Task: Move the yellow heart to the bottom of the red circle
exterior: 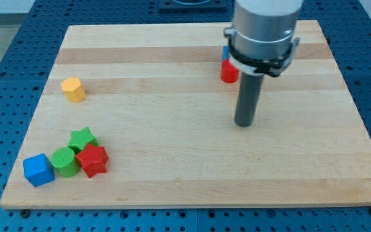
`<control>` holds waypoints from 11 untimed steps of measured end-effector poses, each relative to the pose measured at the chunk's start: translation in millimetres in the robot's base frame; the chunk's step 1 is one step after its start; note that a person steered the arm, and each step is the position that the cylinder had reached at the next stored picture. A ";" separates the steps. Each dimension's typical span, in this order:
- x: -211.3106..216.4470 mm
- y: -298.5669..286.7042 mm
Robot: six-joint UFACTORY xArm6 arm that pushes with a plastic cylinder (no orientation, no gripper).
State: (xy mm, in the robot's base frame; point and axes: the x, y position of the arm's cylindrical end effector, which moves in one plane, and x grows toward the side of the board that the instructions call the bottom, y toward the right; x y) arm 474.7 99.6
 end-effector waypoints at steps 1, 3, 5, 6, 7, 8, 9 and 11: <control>-9.9 28.4; -42.6 60.9; -69.7 60.8; -75.6 48.9; -76.8 37.1; -76.8 28.6; -76.8 19.4; -76.8 -12.0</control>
